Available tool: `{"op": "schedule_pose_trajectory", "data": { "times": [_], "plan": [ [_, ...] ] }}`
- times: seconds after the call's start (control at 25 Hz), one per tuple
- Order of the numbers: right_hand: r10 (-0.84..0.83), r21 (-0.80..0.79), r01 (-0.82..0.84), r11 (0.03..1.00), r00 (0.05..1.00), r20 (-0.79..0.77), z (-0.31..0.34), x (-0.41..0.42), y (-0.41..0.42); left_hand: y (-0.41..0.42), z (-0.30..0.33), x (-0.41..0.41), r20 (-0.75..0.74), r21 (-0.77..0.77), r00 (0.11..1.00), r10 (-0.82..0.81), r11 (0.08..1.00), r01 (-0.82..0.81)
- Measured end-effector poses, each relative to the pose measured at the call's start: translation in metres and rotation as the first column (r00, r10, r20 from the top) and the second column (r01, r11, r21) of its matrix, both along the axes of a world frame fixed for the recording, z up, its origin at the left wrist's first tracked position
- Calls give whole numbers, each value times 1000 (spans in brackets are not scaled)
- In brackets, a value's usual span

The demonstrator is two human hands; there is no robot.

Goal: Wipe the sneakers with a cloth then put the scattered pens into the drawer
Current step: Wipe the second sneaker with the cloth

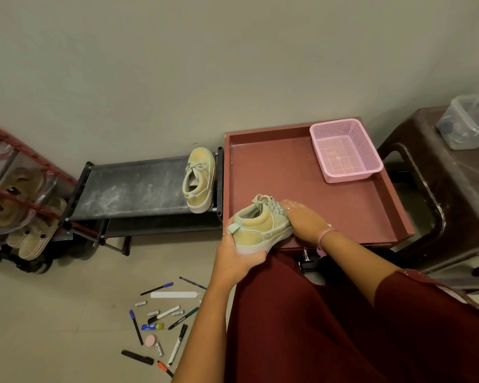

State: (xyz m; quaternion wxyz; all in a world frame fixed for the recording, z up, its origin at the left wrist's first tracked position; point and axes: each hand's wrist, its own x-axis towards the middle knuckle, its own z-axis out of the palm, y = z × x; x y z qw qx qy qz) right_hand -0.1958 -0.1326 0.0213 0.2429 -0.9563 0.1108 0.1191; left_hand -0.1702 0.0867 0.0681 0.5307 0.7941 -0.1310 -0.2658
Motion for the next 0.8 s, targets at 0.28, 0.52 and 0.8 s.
{"op": "schedule_pose_trajectory", "data": {
  "times": [0.28, 0.52, 0.8],
  "plan": [
    [-292, 420, 227, 879, 952, 96, 22, 2, 20, -1, 1, -1, 8, 4, 1000, 4, 1000, -4],
    [-215, 214, 180, 960, 964, 155, -18, -7, 17, -7, 3, -3, -32, -22, 997, 64, 998, -65],
    [-327, 340, 328, 881, 943, -62, 7, 0, 35, -15, 4, -4, -157, 5, 954, 255, 966, -257]
  ]
}}
